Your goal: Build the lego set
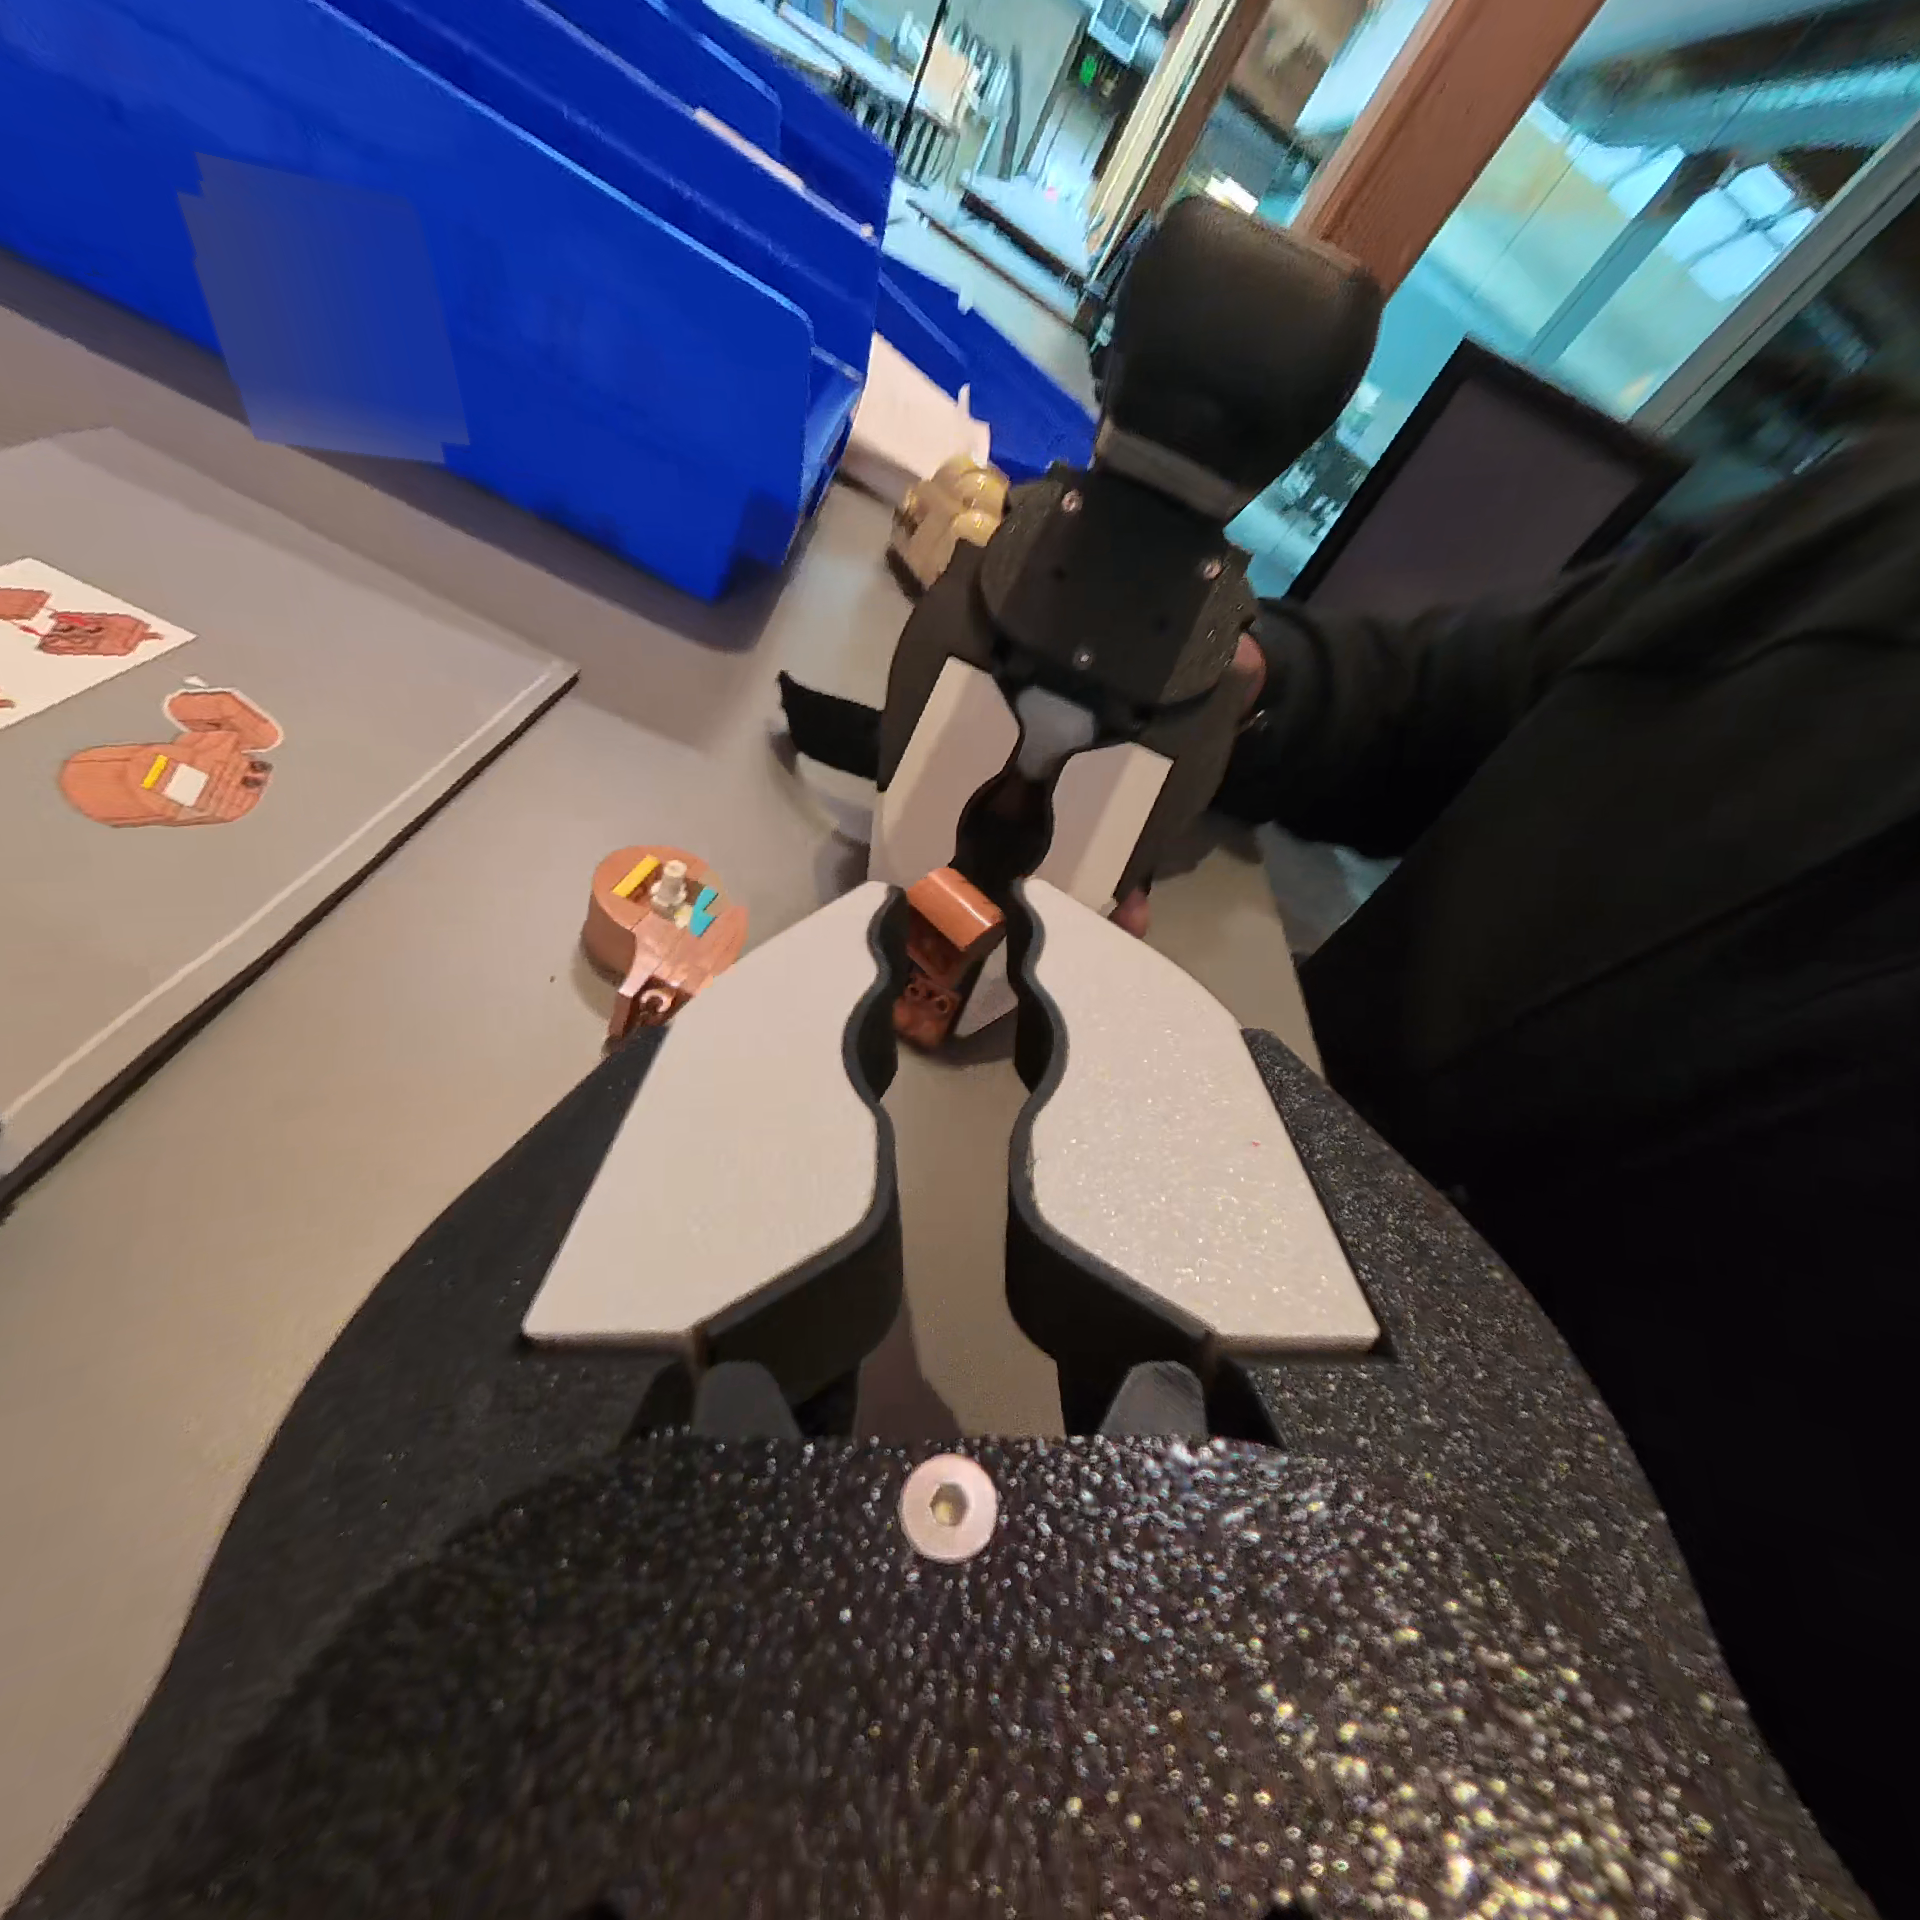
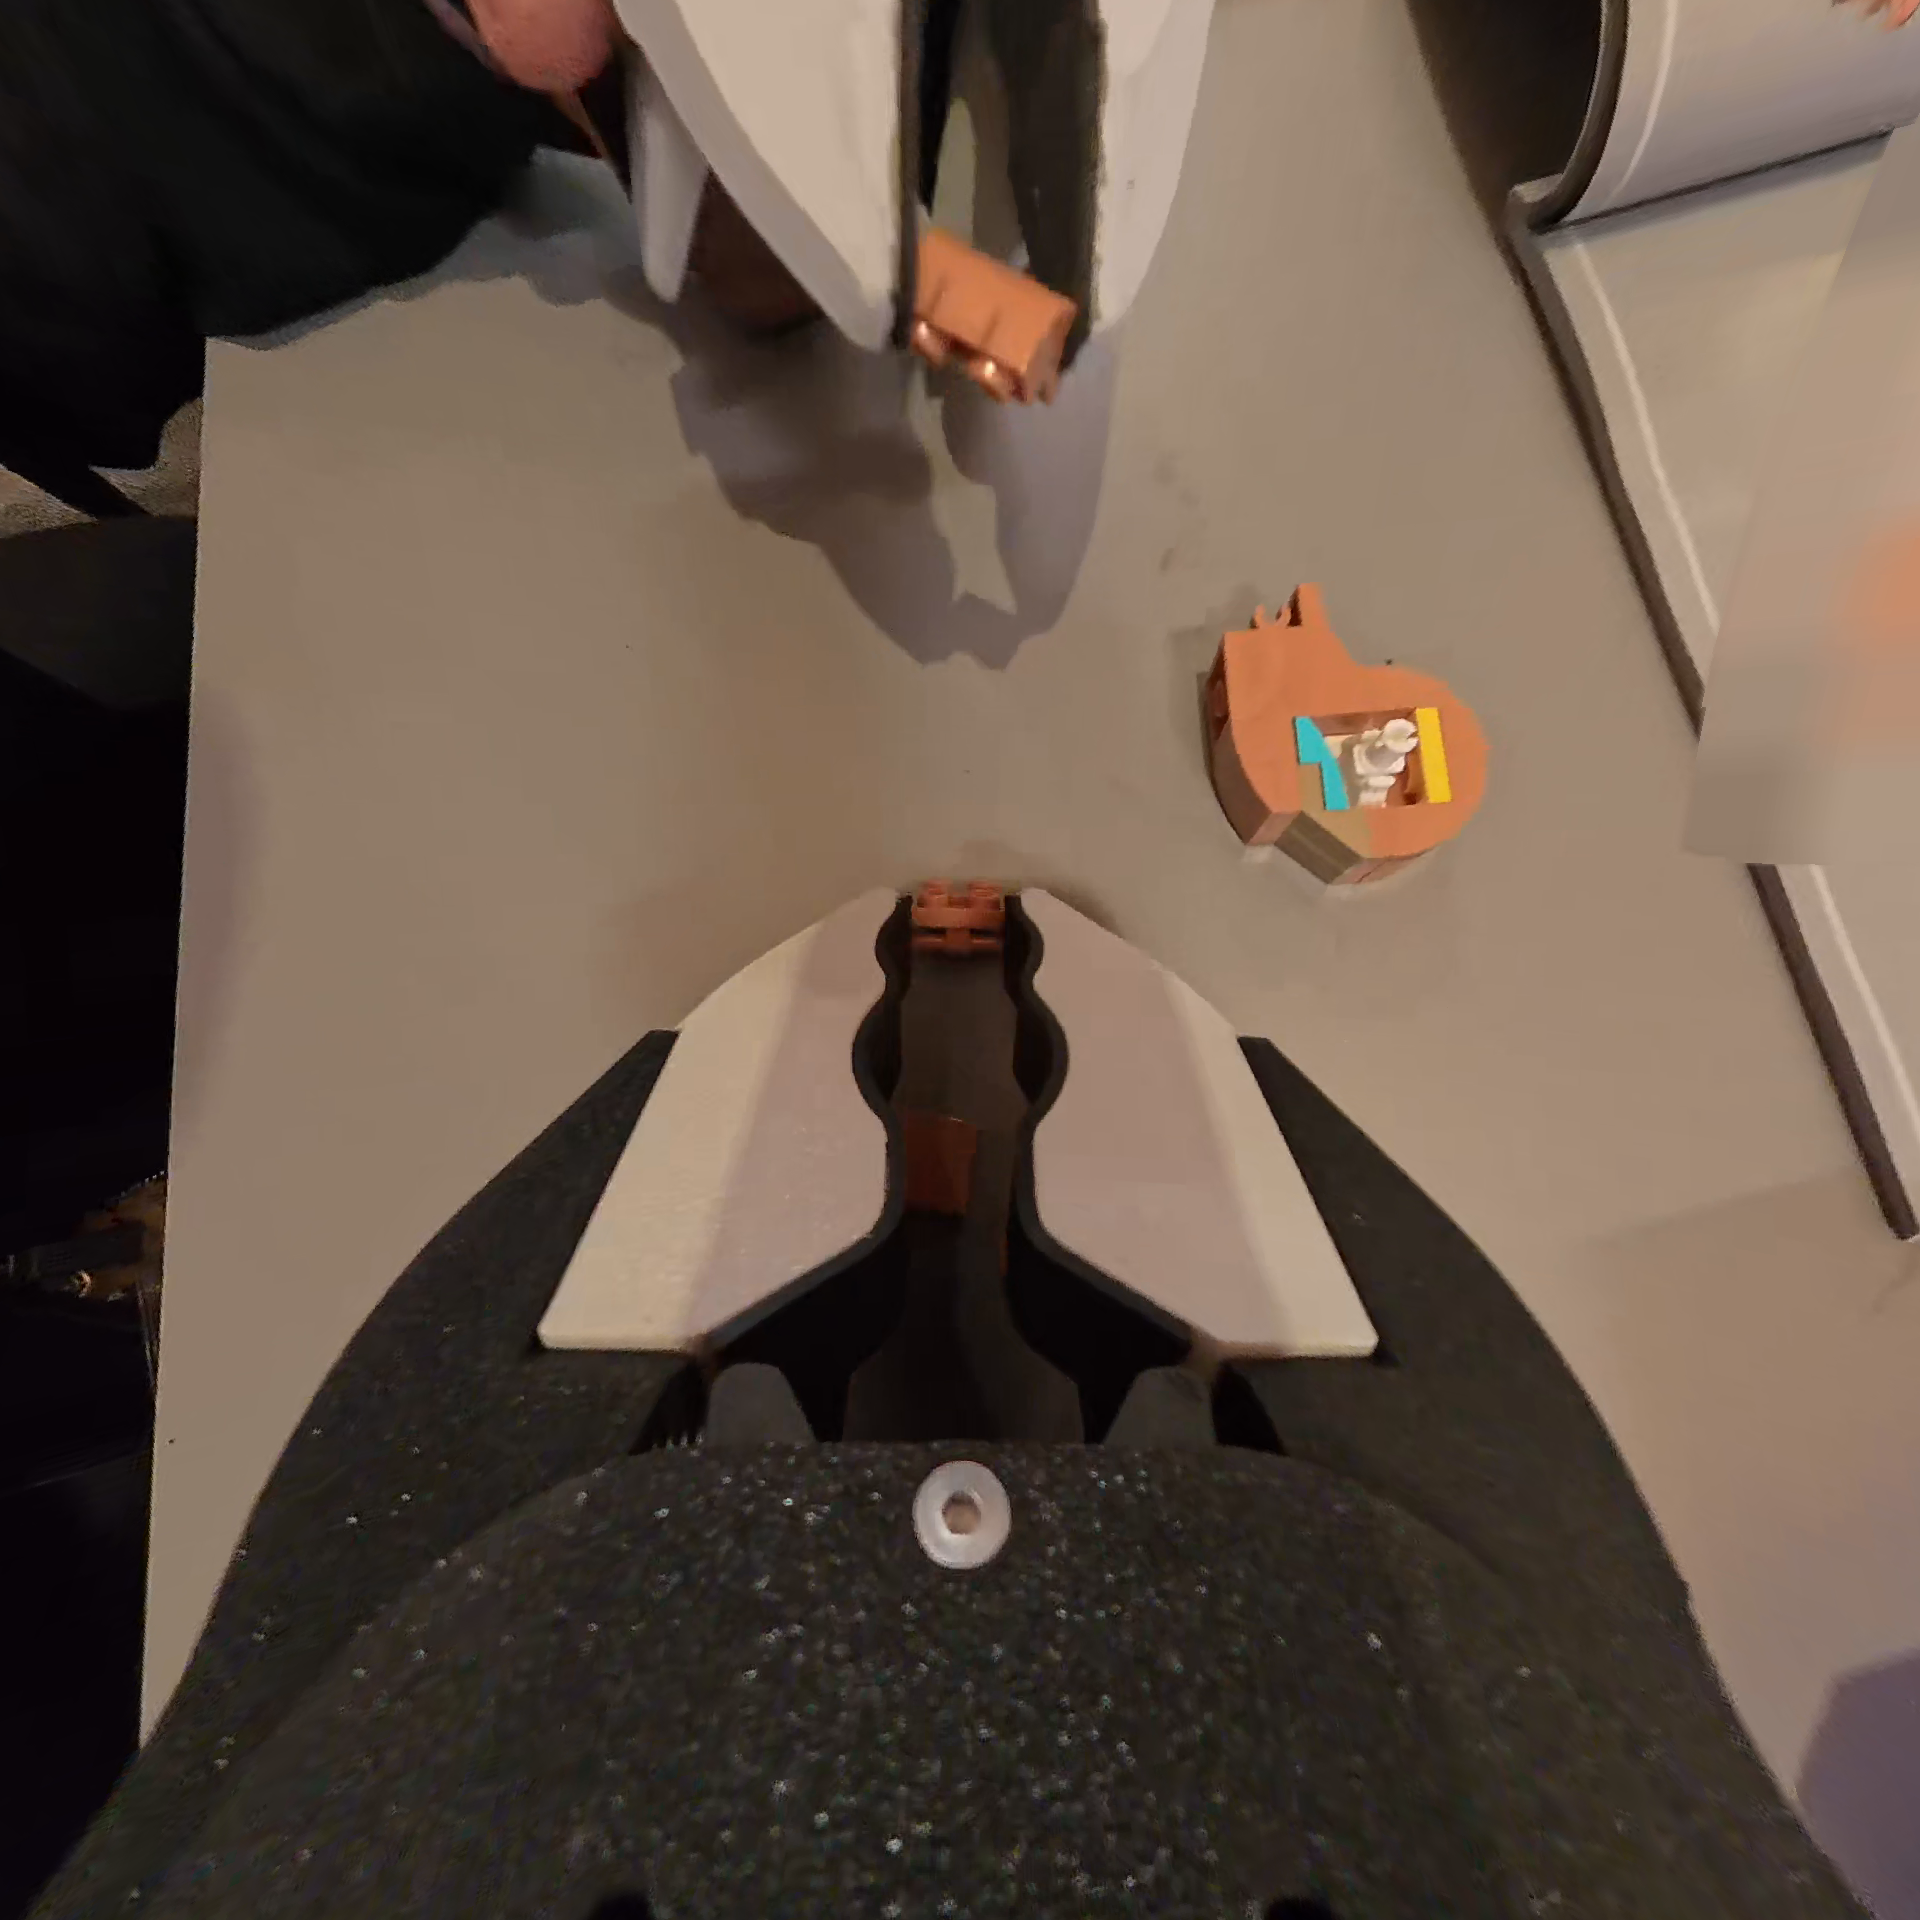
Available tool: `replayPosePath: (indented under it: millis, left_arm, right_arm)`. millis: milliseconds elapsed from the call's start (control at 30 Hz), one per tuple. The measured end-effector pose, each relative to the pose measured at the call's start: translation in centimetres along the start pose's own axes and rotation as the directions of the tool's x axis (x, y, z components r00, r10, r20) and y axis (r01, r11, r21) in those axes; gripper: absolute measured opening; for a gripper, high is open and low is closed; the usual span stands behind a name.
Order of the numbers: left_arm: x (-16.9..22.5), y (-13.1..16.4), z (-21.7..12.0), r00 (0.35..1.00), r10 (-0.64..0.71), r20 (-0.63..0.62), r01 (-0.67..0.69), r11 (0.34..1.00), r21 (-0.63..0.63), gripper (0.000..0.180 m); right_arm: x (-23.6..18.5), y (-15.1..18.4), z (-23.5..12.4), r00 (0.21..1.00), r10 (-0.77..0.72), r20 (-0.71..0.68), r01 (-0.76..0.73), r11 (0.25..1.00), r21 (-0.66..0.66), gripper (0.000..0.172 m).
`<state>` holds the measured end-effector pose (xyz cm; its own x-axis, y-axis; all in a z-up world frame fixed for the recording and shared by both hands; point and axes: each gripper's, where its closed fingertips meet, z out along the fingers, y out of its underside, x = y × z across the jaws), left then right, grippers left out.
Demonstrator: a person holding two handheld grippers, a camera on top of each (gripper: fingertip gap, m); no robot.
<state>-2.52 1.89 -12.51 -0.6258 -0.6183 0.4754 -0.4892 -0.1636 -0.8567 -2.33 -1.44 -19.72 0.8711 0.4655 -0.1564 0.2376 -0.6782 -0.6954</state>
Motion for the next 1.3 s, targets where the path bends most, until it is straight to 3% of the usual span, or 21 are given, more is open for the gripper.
replayPosePath:
  millis: [133,233,333,433,533,767,1300]
  left_arm:
    - [0.6,-1.0,0.1,0.998,-0.027,-0.061,0.031,0.997,0.074,0.017]
    - [1.1,-1.9,0.0,0.995,-0.018,-0.097,0.031,0.99,0.141,0.017]
    - [1.4,-3.4,-0.2,0.99,-0.038,-0.135,0.073,0.963,0.261,0.018]
    - [1.7,-5.3,-0.3,0.961,-0.135,-0.24,0.226,0.883,0.411,0.017]
    - [1.9,-6.3,0.2,0.923,-0.193,-0.332,0.343,0.803,0.487,0.017]
    - [2.4,-6.7,1.8,0.907,-0.205,-0.368,0.384,0.758,0.527,0.017]
    - [2.2,-6.3,2.7,0.953,-0.19,-0.234,0.291,0.789,0.542,0.017]
  right_arm:
    - [0.0,0.2,-0.2,1.0,-0.003,0.004,0.003,1.0,-0.003,0.017]
    - [-0.4,-0.3,-0.5,0.999,-0.034,0.021,0.033,0.999,0.04,0.031]
    - [0.1,-2.8,-2.1,0.996,-0.069,-0.052,0.079,0.972,0.219,0.034]
    - [0.2,-6.6,-4.9,0.988,-0.063,-0.143,0.122,0.885,0.449,0.031]
    - [0.3,-8.1,-6.2,0.977,-0.035,-0.209,0.144,0.835,0.532,0.029]
    - [1.0,-8.6,-7.1,0.973,0.042,-0.225,0.105,0.793,0.6,0.023]
    - [1.7,-8.7,-7.3,0.946,0.064,-0.317,0.147,0.787,0.599,0.015]
